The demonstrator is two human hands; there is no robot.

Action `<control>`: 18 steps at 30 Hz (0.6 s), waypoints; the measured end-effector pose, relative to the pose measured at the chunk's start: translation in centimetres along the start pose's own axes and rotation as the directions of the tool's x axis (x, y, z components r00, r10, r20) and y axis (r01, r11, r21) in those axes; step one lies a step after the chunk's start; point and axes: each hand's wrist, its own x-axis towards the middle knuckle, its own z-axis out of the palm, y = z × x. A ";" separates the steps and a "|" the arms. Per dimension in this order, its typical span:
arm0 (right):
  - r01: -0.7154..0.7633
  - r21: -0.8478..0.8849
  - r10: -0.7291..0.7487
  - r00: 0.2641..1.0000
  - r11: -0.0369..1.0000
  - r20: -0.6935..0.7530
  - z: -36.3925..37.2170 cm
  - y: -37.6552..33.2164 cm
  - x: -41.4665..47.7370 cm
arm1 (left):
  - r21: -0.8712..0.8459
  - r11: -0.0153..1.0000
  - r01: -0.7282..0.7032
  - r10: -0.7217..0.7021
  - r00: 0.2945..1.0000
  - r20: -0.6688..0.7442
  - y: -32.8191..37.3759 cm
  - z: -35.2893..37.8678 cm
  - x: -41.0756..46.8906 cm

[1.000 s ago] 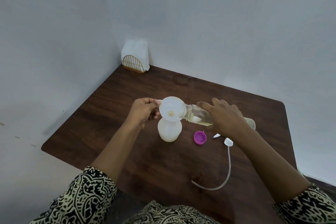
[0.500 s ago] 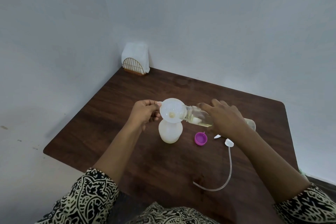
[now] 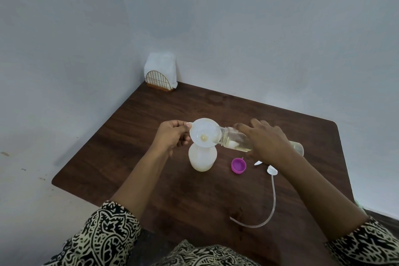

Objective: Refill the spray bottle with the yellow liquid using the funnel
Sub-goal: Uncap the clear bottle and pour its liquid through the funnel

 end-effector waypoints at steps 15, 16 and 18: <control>0.002 -0.010 -0.002 1.000 1.000 -0.003 -0.2 -0.1 -0.1 | -0.020 1.000 -0.003 0.004 1.000 0.017 -0.2 -0.1 0.1; 0.001 -0.010 -0.001 1.000 1.000 -0.005 -0.2 -0.1 -0.1 | -0.017 1.000 -0.004 0.004 1.000 0.015 -0.2 -0.1 0.1; 0.000 -0.010 0.000 1.000 1.000 -0.010 -0.2 -0.1 -0.1 | -0.021 1.000 -0.004 0.004 1.000 0.017 -0.1 -0.1 0.1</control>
